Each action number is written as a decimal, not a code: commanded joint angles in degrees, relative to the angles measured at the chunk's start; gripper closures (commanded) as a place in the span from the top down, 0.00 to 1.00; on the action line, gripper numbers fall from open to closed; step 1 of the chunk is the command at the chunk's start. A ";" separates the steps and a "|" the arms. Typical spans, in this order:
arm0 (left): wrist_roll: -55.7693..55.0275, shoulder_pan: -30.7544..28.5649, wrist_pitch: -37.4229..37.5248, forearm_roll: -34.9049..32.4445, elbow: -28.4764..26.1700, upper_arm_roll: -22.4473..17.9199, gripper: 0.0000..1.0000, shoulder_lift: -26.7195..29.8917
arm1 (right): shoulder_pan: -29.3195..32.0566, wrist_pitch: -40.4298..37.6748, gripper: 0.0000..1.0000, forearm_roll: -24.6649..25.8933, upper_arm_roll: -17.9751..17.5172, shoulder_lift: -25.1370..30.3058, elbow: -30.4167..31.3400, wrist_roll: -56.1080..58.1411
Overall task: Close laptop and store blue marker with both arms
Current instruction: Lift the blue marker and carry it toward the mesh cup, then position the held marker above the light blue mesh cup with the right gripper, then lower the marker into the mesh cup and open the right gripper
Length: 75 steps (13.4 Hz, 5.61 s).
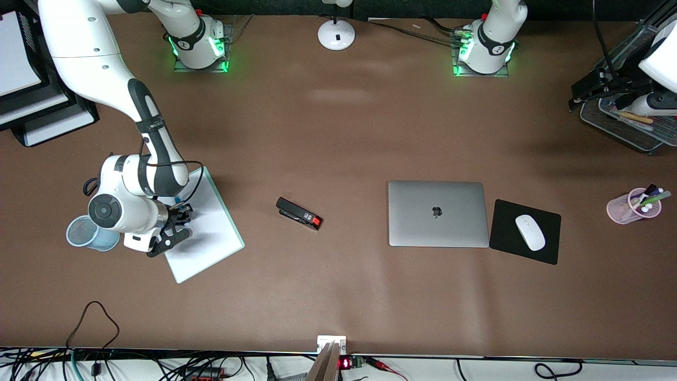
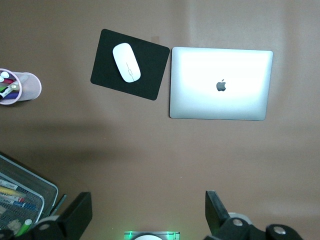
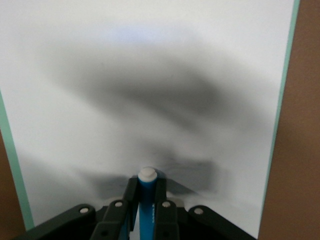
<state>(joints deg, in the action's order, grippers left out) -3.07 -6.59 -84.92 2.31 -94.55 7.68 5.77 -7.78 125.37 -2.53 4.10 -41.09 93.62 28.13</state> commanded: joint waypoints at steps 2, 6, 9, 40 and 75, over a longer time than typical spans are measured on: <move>1.05 0.52 -0.50 0.42 -0.98 0.31 1.00 1.27 | 0.05 0.05 0.04 -1.16 -0.14 -0.13 -2.47 0.52; 1.05 0.26 -1.21 0.07 0.50 0.31 1.00 -0.31 | 0.57 0.05 0.03 -6.43 -0.06 1.53 -4.06 0.87; 1.05 -0.01 -1.30 0.07 0.86 0.23 1.00 -1.19 | 1.36 0.05 0.03 -6.53 -0.06 5.13 -3.98 5.67; 1.13 0.08 -1.38 0.16 0.86 0.49 1.00 -1.55 | 27.03 -35.55 0.02 -39.84 0.47 5.77 -17.67 97.63; 1.05 -0.18 0.29 0.16 0.95 -0.30 1.00 -0.84 | 34.33 -28.96 0.52 -46.08 0.03 -9.01 -22.17 109.78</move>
<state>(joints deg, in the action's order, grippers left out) -3.02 -6.48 -85.48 2.31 -94.07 7.46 4.74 26.03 96.57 -47.16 4.64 -49.22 73.01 138.05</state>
